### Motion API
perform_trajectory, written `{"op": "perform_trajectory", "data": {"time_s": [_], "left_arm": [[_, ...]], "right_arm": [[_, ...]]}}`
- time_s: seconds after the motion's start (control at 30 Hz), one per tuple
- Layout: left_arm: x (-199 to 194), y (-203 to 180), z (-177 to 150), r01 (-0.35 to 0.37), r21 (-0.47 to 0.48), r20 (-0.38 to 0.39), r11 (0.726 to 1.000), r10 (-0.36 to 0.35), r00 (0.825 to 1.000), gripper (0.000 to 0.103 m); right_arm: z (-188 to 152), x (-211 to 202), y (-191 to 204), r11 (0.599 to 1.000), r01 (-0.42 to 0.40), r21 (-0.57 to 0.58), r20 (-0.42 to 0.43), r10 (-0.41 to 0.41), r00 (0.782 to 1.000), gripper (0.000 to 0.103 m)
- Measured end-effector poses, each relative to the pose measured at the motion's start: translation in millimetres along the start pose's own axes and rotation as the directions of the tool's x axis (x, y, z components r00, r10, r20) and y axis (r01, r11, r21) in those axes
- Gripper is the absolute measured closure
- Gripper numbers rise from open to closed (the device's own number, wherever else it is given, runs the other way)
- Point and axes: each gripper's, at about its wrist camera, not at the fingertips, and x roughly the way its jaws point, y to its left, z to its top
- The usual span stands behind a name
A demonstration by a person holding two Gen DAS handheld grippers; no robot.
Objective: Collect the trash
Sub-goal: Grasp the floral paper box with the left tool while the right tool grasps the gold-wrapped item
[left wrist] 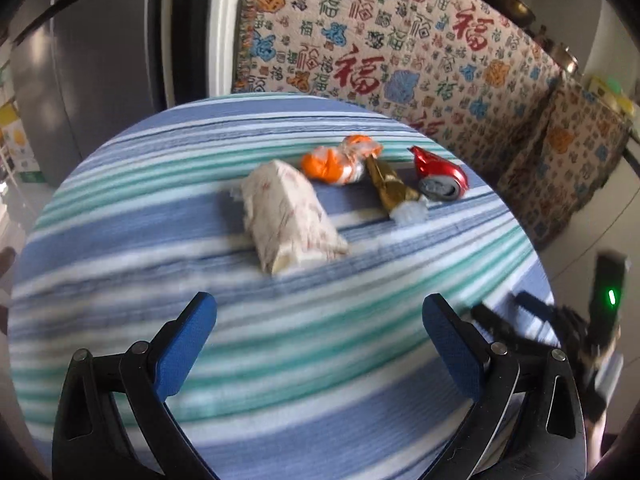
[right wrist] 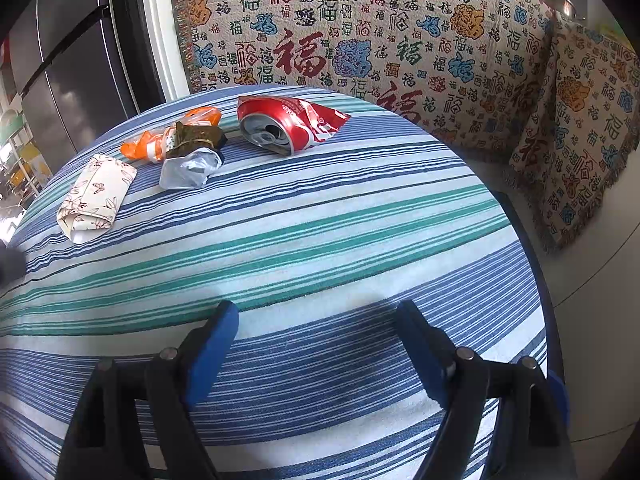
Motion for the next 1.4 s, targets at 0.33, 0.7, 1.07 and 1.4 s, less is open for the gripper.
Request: {"op": "perform_trajectory", "data": {"time_s": [0.33,0.7,1.07,1.4], "left_arm": [[85,13,48,-0.066,-0.024,-0.142,0.998,0.062,0.988,0.001],[52,22,6,-0.063,0.033,-0.093,0.997,0.066,0.993,0.034],[4,42,-53,-0.048,0.052,-0.065,0.998,0.052,0.997,0.022],[19,24,-57,-0.113,0.156,-0.053,0.981,0.122,0.991,0.0]], "right_arm": [[0,0,1,1.0,0.001,0.0,0.0,-0.001,1.0,0.02],[0,0,1,1.0,0.0,0.0,0.001,0.0,1.0,0.02],[0,-1,1,0.999,-0.032,-0.008,0.004,0.032,0.999,0.019],[74,18,62,0.963,-0.25,-0.101,-0.032,0.248,0.968,0.019]]}}
